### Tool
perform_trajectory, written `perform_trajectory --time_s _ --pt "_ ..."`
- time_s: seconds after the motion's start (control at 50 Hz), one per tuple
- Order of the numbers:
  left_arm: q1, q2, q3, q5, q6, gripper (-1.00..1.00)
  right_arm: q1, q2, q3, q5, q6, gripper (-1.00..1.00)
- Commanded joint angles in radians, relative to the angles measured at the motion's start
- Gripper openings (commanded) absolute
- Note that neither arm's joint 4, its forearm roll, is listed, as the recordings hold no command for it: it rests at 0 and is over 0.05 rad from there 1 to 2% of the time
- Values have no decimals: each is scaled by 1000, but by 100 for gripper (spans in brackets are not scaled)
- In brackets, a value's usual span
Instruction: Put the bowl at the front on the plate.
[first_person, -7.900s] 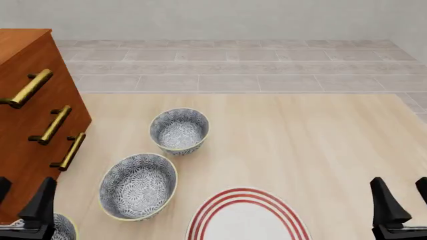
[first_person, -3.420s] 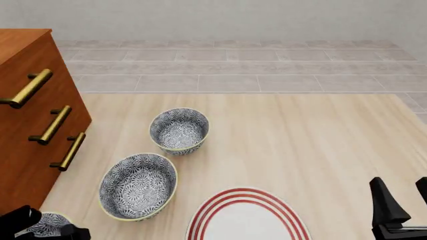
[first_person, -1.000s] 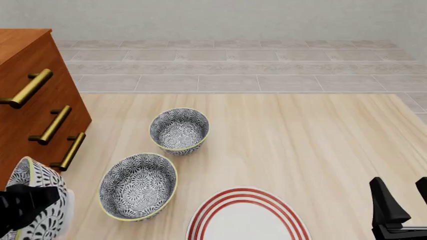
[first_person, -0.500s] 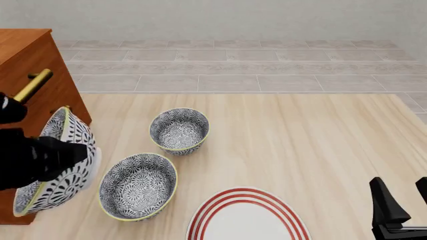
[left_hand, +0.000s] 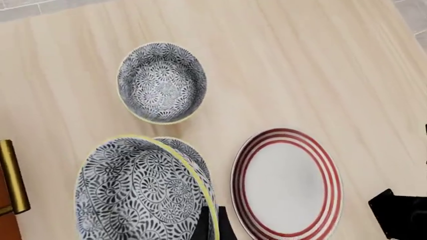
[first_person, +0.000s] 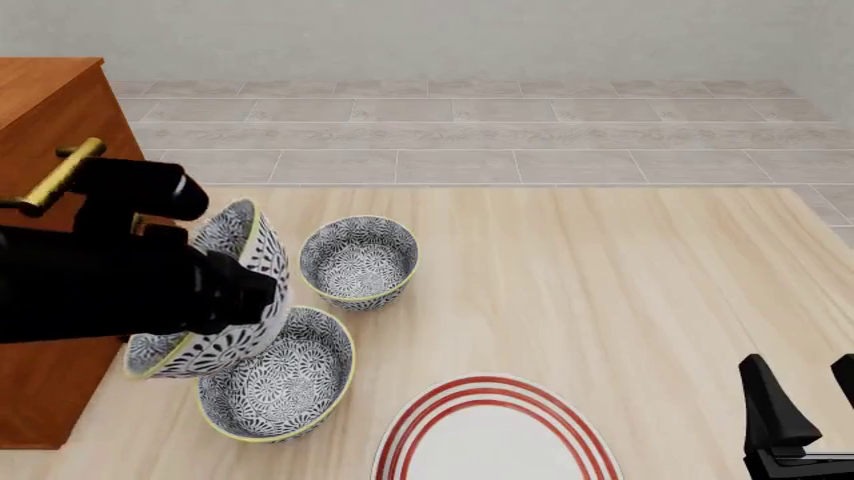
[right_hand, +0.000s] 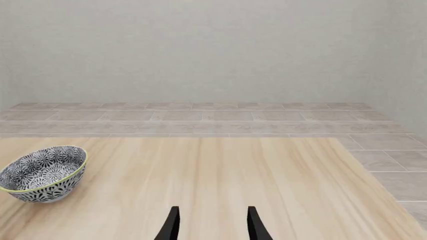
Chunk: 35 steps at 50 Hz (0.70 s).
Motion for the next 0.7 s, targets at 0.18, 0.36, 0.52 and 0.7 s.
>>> perform_trajectory --time_s 0.18,0.36,0.52,0.7 --pt "-132 125 -47 -60 25 -100 0 0 0 0 0 100" --pt "-228 223 -83 -117 19 -100 0 1 0 0 0 100" --pt "-299 294 -122 -144 6 -100 0 1 0 -1 0 100" --pt "-358 348 -137 -165 0 -100 0 0 0 -1 0 100"
